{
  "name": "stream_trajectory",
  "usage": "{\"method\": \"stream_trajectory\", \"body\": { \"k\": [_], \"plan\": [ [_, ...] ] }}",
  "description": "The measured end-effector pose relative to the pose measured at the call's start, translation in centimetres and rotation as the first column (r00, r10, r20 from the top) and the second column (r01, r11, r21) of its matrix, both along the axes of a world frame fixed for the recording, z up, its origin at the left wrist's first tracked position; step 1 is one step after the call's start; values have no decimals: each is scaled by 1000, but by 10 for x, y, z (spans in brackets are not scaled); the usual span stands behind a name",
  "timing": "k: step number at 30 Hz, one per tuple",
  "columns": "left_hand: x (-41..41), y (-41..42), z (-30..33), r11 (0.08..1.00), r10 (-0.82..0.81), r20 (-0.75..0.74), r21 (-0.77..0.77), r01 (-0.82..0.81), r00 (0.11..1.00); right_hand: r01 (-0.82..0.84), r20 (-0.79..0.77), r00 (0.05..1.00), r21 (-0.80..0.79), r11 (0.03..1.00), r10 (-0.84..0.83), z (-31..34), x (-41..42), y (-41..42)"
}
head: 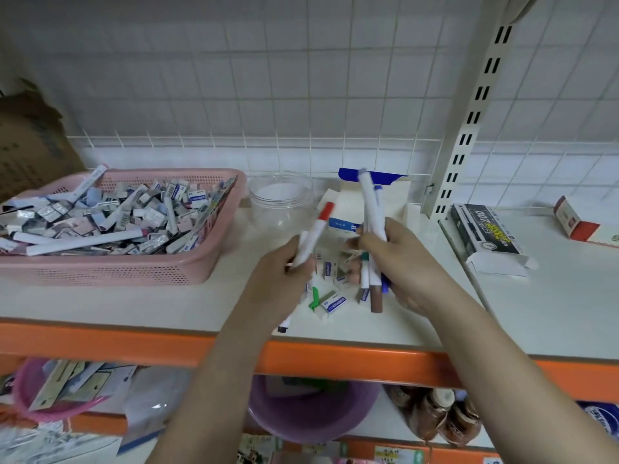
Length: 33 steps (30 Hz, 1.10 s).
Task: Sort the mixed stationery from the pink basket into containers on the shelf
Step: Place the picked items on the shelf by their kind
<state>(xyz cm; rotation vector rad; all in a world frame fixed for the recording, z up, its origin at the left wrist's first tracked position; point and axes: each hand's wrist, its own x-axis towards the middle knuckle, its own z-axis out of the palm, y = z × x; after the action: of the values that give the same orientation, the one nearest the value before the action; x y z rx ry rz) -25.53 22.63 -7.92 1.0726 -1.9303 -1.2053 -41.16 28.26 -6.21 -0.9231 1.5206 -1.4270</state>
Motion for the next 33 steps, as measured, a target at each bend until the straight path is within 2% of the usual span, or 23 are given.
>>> {"method": "stream_trajectory", "body": {
  "k": [1,2,5,7,9,11,13,14,15,16,17,18,20,21,24,27,28,30,33],
  "plan": [
    [-5,5,1,997,-25,29,-71,27,999,14,115,993,-37,999,-9,1,2,-2],
    [-10,10,1,990,-41,34,-134,45,999,12,138,990,-37,999,-6,0,4,-5],
    [-26,23,-6,955,-88,22,-283,90,996,-34,92,995,34,999,31,-5,6,-11],
    [-31,22,-13,941,-100,46,-320,110,994,7,155,988,90,996,-21,-8,4,-12],
    [-32,22,-16,947,-154,49,-276,162,987,75,248,963,116,990,-102,-10,3,-12],
    [-30,22,-13,977,-197,-76,-102,189,977,162,344,920,103,981,-188,-10,0,-14],
    [-25,14,-9,980,-172,-205,60,188,963,281,396,871,85,956,-291,-7,-9,-16],
    [-22,6,-8,989,-124,-192,55,137,973,348,411,844,68,935,-344,-4,-16,-17],
    [-19,-5,-9,999,-48,-110,-7,48,993,410,416,824,29,911,-384,-1,-24,-16],
    [-18,-17,-10,993,56,40,-103,-52,998,461,379,827,-37,886,-415,1,-32,-16],
    [-17,-28,-11,976,151,216,-186,-111,965,493,267,853,-126,861,-449,5,-38,-13],
    [-19,-37,-15,969,196,368,-213,-123,909,488,90,872,-227,843,-481,9,-42,-10],
    [-24,-48,-19,985,157,554,-153,-85,818,379,-265,827,-389,840,-496,15,-39,2],
    [-26,-51,-18,990,128,588,-128,-64,799,306,-385,790,-429,850,-478,14,-35,8],
    [-36,-56,-15,997,45,639,-83,11,768,151,-553,732,-437,887,-398,-8,-17,21],
    [-45,-53,-12,991,53,717,-123,52,695,136,-570,768,-300,944,-292,-44,-9,20],
    [-46,-54,-13,990,58,710,-131,51,702,148,-592,760,-244,958,-268,-52,-9,18],
    [-46,-56,-13,997,54,607,-74,-11,793,189,-612,741,-205,960,-277,-54,-12,13],
    [-37,-62,-2,991,74,345,76,-107,936,281,-492,775,-294,914,-396,-35,-17,5]
  ]
}}
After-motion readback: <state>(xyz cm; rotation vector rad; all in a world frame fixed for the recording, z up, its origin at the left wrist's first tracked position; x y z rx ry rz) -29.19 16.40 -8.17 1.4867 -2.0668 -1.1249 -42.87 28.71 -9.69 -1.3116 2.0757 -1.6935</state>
